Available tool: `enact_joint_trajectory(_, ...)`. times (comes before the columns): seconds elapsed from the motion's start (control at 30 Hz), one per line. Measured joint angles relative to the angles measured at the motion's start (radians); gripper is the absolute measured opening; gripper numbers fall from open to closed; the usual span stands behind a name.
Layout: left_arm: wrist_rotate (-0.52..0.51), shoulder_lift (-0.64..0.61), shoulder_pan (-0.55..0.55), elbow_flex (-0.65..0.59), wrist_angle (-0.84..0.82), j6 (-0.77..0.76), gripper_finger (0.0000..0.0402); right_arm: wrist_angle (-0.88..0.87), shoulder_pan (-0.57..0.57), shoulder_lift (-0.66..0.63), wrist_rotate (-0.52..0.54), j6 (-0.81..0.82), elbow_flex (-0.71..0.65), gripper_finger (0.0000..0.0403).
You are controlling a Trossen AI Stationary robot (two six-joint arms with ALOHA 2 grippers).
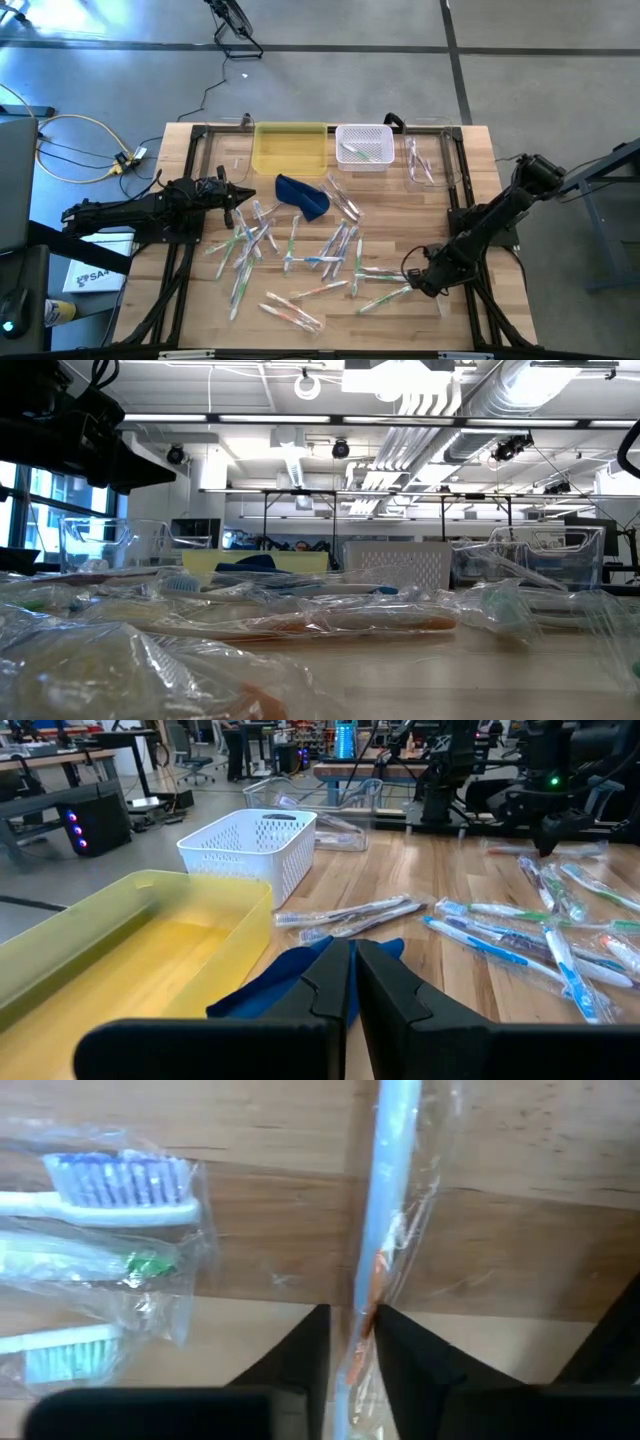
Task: Pick & Place Toothbrushes
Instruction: Put the orange toothbrush into left transparent bin
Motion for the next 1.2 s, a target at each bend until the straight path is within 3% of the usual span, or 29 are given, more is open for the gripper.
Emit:
enact_joint_trajectory(0.13,0.000,0.000,0.000,0.000,0.000,0.000,0.0017,0.002,0.001,0.001,0.005,-0.005,0.000,0.0016)
enact_joint_trajectory(0.53,0.000,0.000,0.000,0.000,0.022,0.000,0.0017,-0.058,0.002,-0.057,0.022,-0.053,-0.007,0.0008)
enact_joint_trajectory(0.97,0.000,0.000,0.000,0.000,0.067,0.000,0.0017,-0.127,0.002,-0.274,0.271,-0.094,-0.007,0.0005)
enact_joint_trajectory(1.2,0.004,0.000,0.000,0.000,0.228,0.000,0.0017,-0.104,-0.006,-0.348,0.498,-0.172,-0.006,0.0005)
